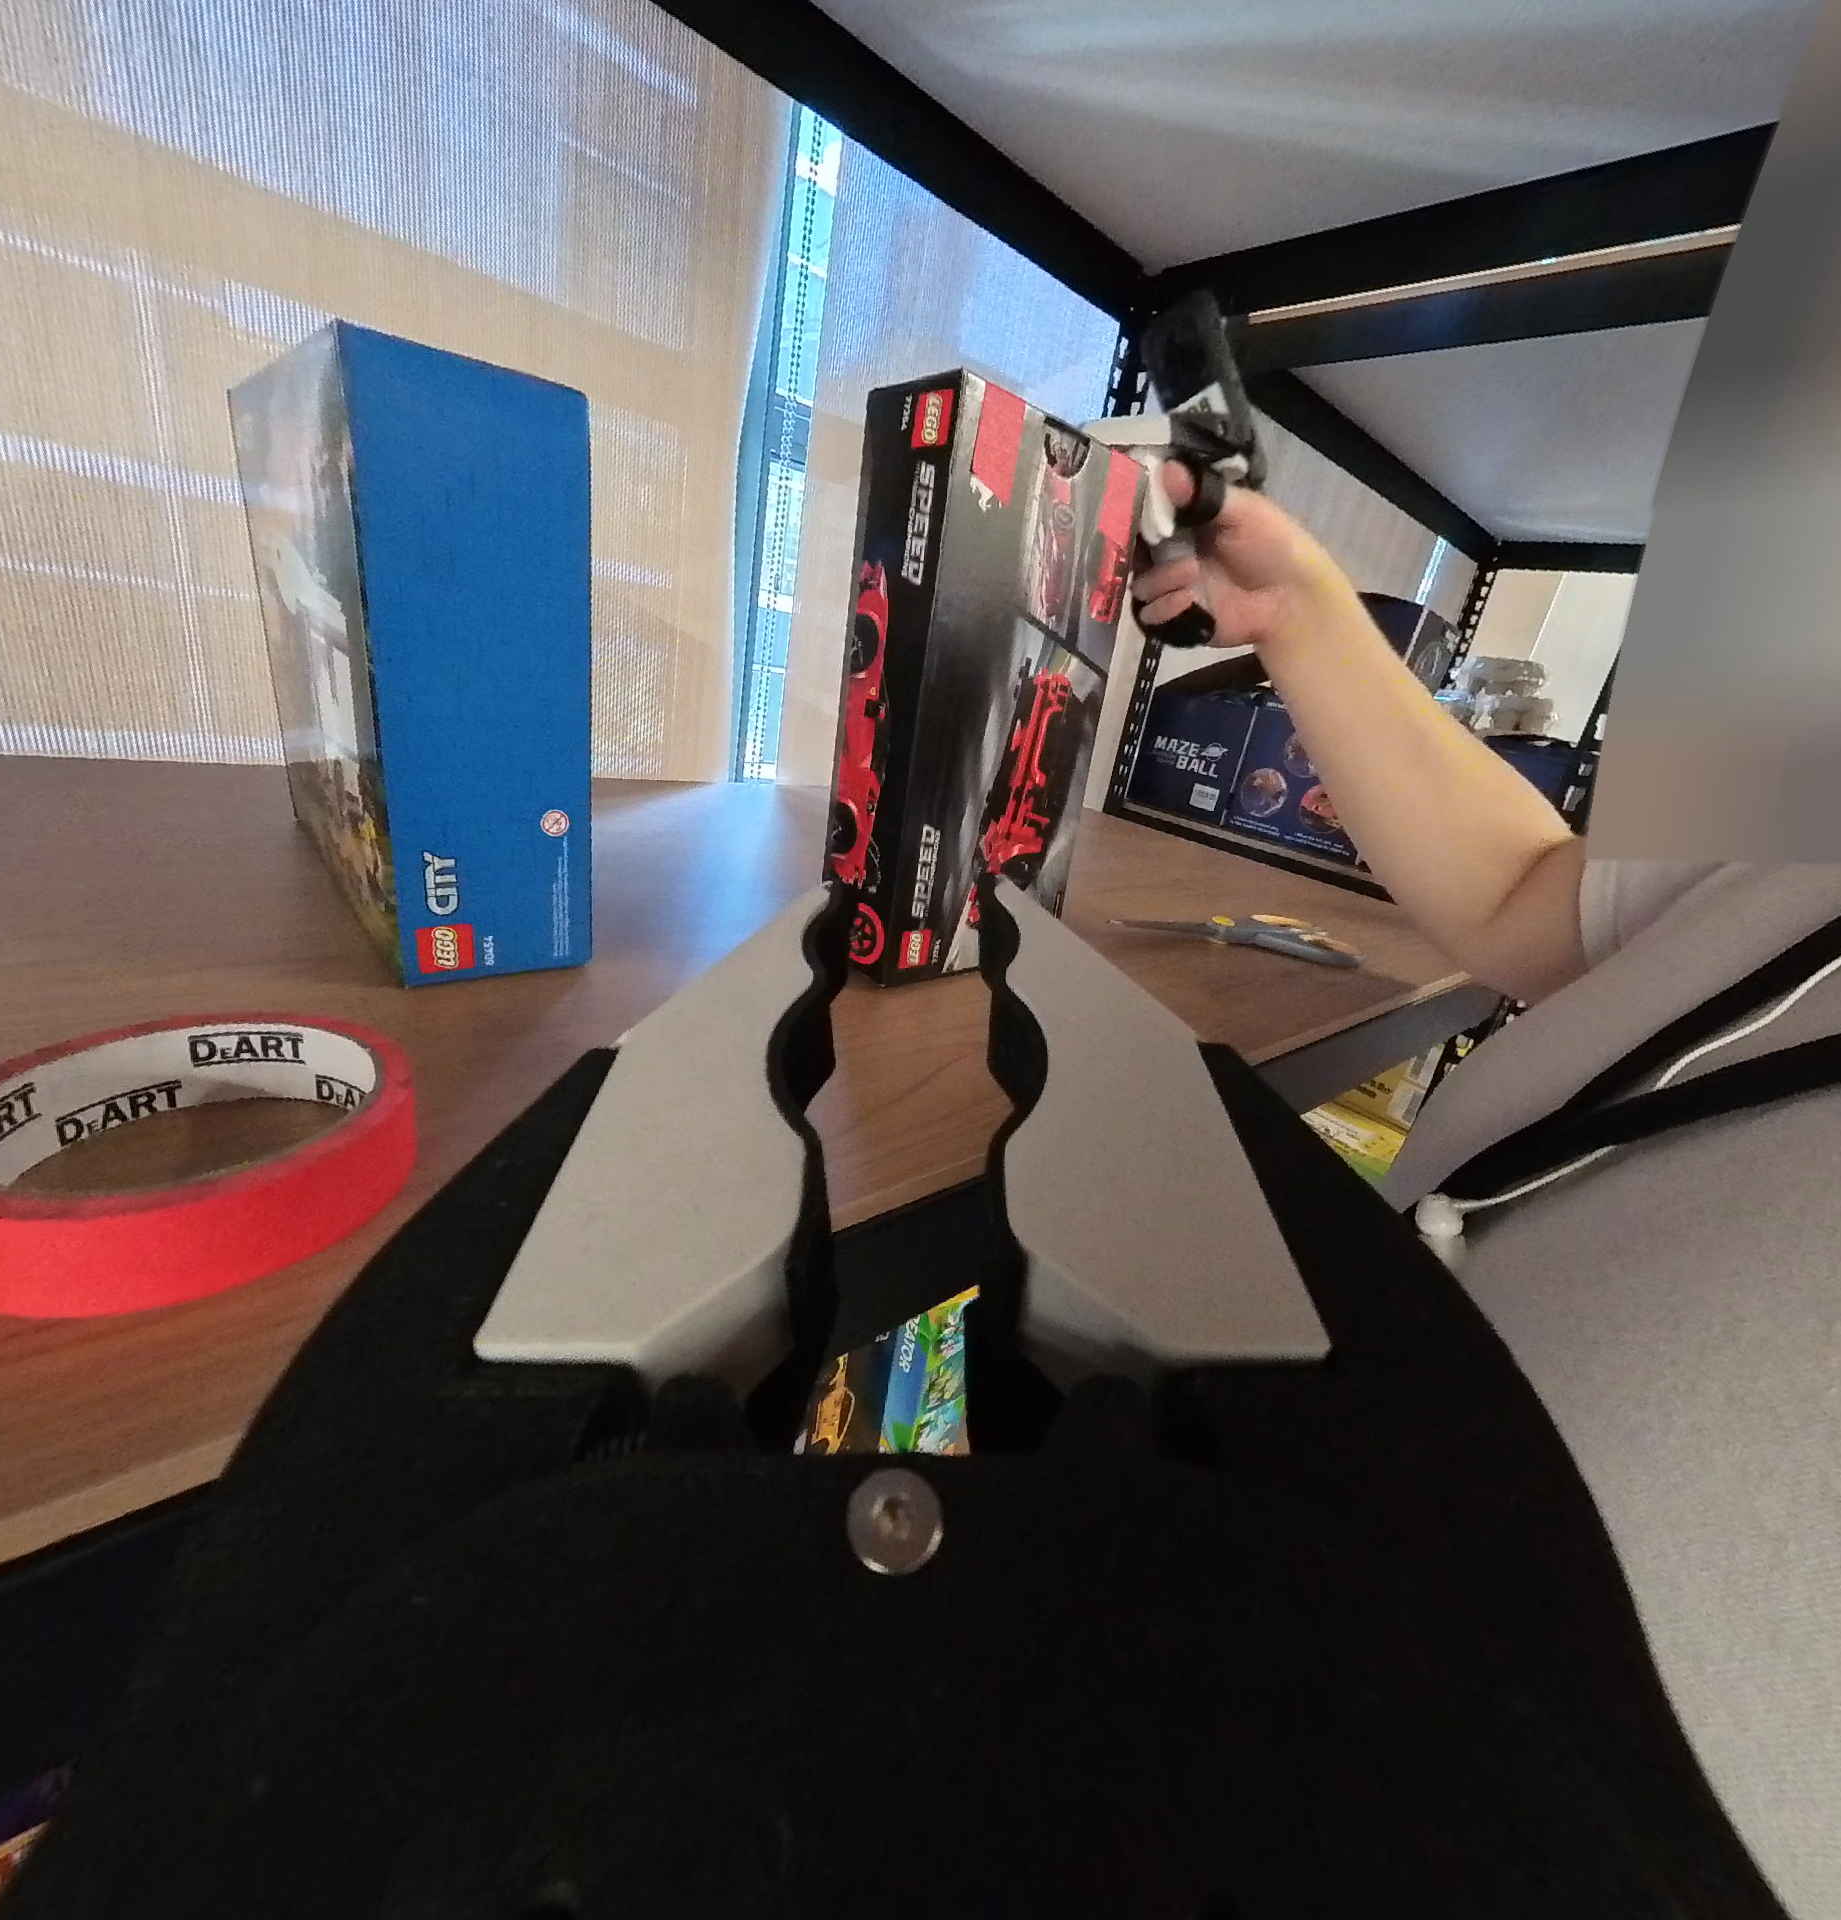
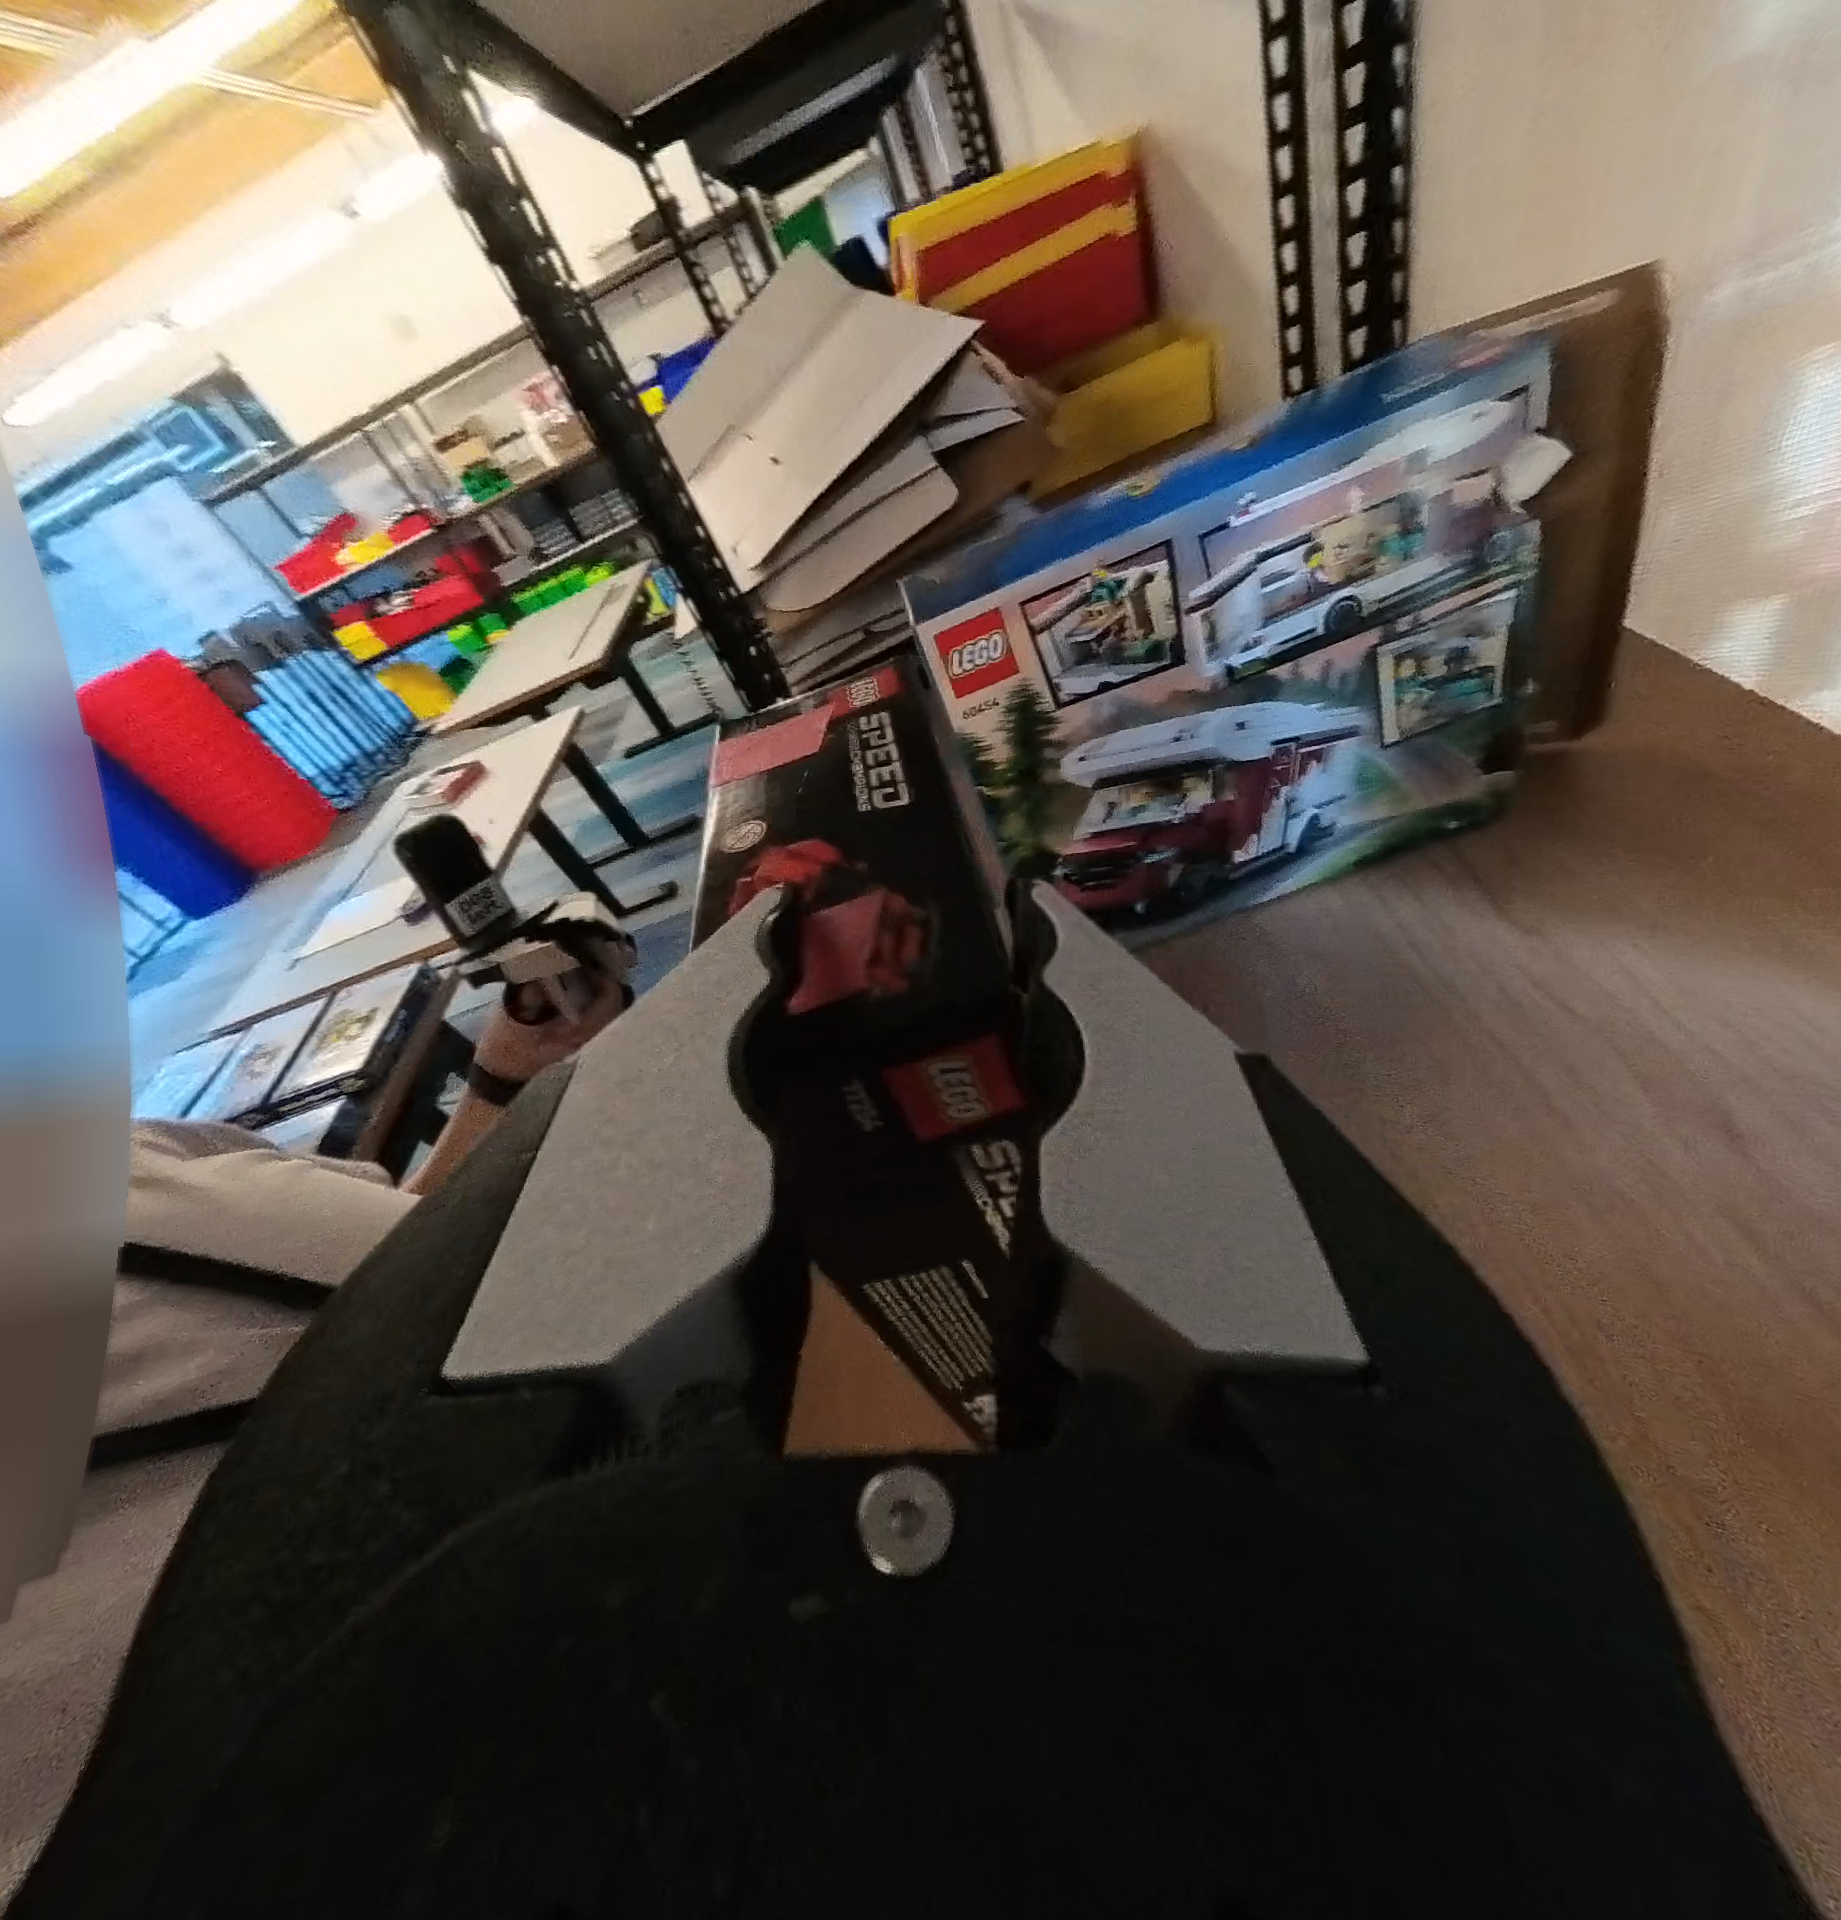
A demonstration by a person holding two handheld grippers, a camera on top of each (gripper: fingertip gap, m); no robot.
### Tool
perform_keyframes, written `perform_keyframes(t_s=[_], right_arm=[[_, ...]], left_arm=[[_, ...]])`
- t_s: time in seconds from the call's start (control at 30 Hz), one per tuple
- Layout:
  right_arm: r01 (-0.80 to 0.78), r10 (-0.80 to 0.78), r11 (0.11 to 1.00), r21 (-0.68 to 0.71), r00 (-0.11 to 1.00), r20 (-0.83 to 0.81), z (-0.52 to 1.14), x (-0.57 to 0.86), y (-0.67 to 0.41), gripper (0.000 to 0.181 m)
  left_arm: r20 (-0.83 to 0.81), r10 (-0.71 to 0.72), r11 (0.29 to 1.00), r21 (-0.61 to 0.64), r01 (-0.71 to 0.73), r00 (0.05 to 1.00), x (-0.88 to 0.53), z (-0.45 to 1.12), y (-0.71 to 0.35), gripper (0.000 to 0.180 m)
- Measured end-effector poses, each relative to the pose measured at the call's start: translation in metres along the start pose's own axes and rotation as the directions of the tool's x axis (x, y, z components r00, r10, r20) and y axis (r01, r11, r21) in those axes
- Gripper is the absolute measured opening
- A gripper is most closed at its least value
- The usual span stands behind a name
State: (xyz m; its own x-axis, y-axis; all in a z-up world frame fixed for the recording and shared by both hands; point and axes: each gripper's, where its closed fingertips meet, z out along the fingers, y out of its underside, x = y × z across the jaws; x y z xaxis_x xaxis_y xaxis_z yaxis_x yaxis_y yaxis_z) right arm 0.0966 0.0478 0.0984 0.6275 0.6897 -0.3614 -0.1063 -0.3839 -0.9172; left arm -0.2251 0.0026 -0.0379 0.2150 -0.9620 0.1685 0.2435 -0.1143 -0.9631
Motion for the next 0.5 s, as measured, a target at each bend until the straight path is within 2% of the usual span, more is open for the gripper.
perform_keyframes(t_s=[0.27,0.37,0.43,0.5], right_arm=[[-0.103,0.09,0.99,0.093,0.987,0.13,-0.002,0.006,-0.005,0.015],[-0.042,0.021,0.988,0.146,0.99,0.137,-0.003,0.003,-0.007,0.018],[-0.017,-0.014,0.983,0.183,0.986,0.168,-0.005,-0.006,-0.011,0.034],[0.024,-0.048,0.983,0.179,0.991,0.129,-0.004,-0.002,-0.008,0.022]], left_arm=[[0.008,0.001,1.0,0.004,-0.001,1.0,0.0,-0.002,-0.001,0.022],[0.017,0.001,1.0,0.001,-0.001,1.0,0.0,-0.003,-0.001,0.021],[0.022,0.0,1.0,0.0,0.0,1.0,-0.001,-0.004,-0.001,0.021],[0.024,0.0,1.0,0.0,0.0,1.0,0.0,-0.005,-0.002,0.02]])
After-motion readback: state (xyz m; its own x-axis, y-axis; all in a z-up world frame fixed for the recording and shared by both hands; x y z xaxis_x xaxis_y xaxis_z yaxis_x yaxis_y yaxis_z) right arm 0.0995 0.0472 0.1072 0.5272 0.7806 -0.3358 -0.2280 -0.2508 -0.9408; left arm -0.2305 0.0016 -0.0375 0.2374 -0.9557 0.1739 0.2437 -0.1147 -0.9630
